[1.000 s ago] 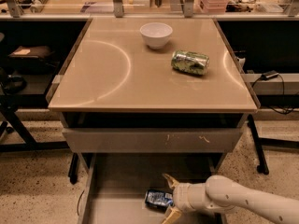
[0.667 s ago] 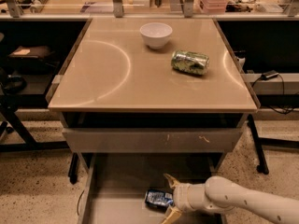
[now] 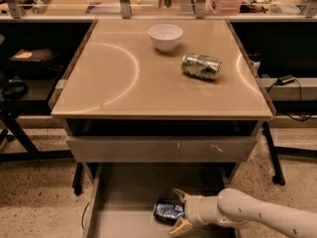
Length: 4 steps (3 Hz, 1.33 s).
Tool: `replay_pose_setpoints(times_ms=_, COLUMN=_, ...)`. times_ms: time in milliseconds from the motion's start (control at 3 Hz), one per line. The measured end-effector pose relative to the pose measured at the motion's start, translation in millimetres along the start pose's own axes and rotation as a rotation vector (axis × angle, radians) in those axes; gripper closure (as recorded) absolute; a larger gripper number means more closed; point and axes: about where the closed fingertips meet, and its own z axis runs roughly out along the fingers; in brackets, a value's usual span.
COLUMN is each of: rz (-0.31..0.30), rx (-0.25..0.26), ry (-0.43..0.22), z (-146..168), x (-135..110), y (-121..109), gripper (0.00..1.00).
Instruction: Pick pepsi can from middle drawer and place on counter
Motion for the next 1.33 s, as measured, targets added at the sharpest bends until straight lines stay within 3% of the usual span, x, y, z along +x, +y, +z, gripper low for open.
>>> replay_pose_setpoints(times_ms=1000, rz=0.000, rx=0.000, ry=0.000, z=0.0, x=0.0, y=0.0, gripper=0.88)
replay_pose_setpoints(times_ms=1333, rz=-0.010, rx=-0.011, ry=-0.027, z=-5.9, x=-8.5, y=1.7, gripper=1.00)
